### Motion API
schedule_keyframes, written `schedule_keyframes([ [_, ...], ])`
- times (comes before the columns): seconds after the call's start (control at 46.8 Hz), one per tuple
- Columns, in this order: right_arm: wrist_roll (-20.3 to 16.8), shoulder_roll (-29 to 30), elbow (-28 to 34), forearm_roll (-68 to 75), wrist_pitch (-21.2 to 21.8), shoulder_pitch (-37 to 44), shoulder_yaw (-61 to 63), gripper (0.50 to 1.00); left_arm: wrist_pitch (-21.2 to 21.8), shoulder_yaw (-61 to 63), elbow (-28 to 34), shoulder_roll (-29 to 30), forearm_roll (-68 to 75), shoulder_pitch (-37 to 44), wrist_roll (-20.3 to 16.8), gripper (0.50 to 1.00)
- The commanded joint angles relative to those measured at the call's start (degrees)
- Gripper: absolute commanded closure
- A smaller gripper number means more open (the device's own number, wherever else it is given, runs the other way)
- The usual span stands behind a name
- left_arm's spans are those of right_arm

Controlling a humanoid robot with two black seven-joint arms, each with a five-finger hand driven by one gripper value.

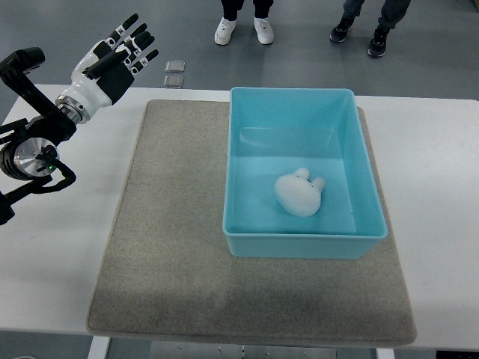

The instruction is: Place white toy into blue box with left hand

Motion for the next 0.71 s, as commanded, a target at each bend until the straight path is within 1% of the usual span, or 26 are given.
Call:
schedule_keyframes([
  [0.0,-0.05,0.00,0.00,0.00,0.00,-0.02,0.00,0.564,-0.17,0.10,-0.10,0.03,-4.85,1.69,-0.01,0.500],
  [0.235,0.03,0.00,0.00,0.00,0.00,-0.02,0.00,0.564,-0.96,-1.74,-0.10,-0.49,-13.21,5.47,-0.09,0.500],
  [0.385,-0.05,0.00,0.00,0.00,0.00,-0.02,0.00,0.564,-2.63,-5.08,-0.01,-0.84,-12.95,8.28,-0.09,0.500],
  [0.513,0.03,0.00,0.00,0.00,0.00,-0.02,0.00,0.564,-3.78,-5.44,0.34,-1.72,-13.13,8.73,-0.09,0.500],
  [0.684,-0.05,0.00,0.00,0.00,0.00,-0.02,0.00,0.564,-4.13,-7.28,0.69,-1.72,-12.69,8.81,-0.09,0.500],
])
